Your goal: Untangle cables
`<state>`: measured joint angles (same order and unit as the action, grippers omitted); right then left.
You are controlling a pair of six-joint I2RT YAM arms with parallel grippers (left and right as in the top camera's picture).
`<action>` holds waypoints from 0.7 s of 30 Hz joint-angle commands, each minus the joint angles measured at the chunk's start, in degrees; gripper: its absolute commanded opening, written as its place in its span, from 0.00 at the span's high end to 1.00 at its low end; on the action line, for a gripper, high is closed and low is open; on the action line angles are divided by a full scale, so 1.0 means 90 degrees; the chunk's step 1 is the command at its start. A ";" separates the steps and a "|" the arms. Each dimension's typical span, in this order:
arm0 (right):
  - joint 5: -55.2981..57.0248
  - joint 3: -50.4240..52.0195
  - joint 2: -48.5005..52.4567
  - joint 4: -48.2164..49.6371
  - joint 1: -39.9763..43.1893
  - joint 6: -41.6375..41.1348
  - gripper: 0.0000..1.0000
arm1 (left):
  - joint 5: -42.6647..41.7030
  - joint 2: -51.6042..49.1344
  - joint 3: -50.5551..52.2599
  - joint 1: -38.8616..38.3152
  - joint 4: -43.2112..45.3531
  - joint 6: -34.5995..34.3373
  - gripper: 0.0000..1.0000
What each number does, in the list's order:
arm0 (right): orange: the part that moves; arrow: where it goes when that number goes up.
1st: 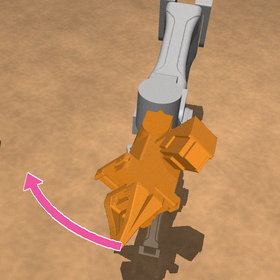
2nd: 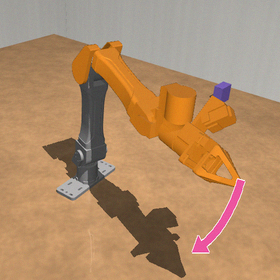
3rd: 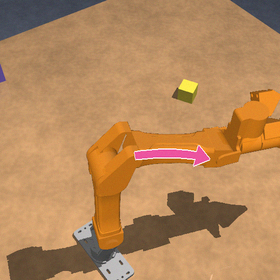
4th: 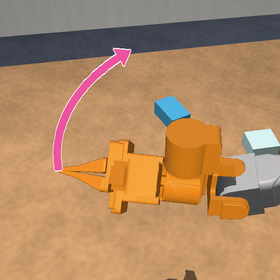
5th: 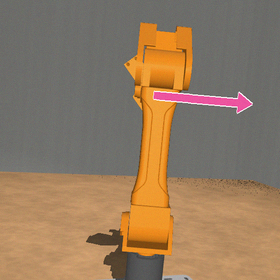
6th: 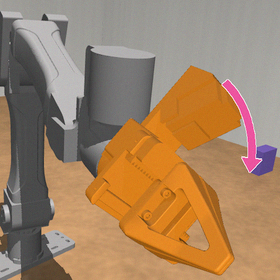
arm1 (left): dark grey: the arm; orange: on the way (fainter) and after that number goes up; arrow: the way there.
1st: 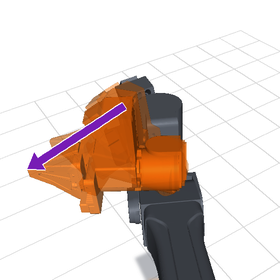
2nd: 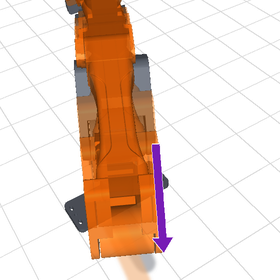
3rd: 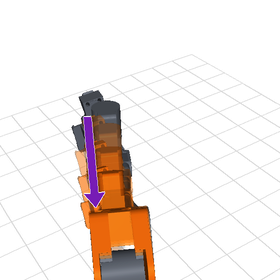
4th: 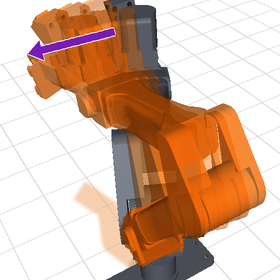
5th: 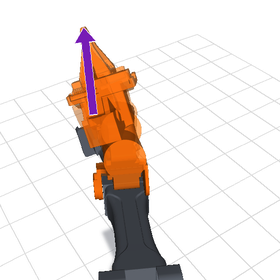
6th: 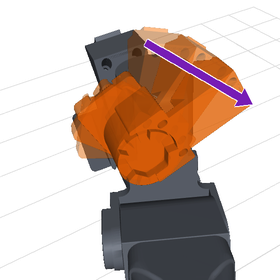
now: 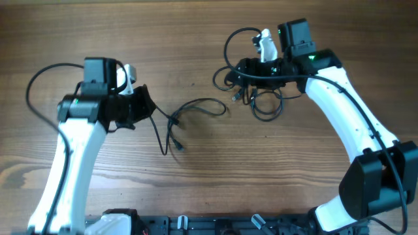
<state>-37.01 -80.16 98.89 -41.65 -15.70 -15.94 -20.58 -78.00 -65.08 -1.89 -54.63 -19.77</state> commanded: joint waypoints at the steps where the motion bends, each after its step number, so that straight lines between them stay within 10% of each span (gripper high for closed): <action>1: -0.0032 -0.0211 -0.0192 0.0294 -0.0624 -0.0316 0.24 | -0.0075 -0.1037 0.0039 -0.0121 0.0153 0.0015 0.96; 3: 0.0549 -0.0211 -0.0189 0.0483 -0.0969 -0.0767 0.21 | -0.0381 -0.1506 0.0039 -0.0306 0.0296 0.0287 0.77; 5: 0.0981 -0.0211 -0.0185 0.0559 -0.1214 -0.1188 0.16 | -0.0367 -0.1960 0.0039 -0.0566 0.0328 0.0508 0.11; 6: 0.1268 -0.0211 -0.0180 0.0546 -0.1294 -0.1409 0.14 | -0.0248 -0.2135 0.0039 -0.0636 0.0318 0.0505 0.00; 14: 0.3832 -0.0211 -0.0180 -0.0146 -0.0160 -0.1435 0.12 | 0.0753 -0.1848 -0.0163 -0.0260 -0.0352 0.0488 0.00; 21: 0.1535 -0.0869 -0.0347 -0.1086 0.0053 0.0403 0.09 | 0.0656 -0.1489 -0.0845 -0.0597 -0.1304 0.0775 0.00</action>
<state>-12.78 -83.77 98.63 -50.96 -11.88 -20.03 -14.66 -92.44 -68.16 -6.68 -62.89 -15.00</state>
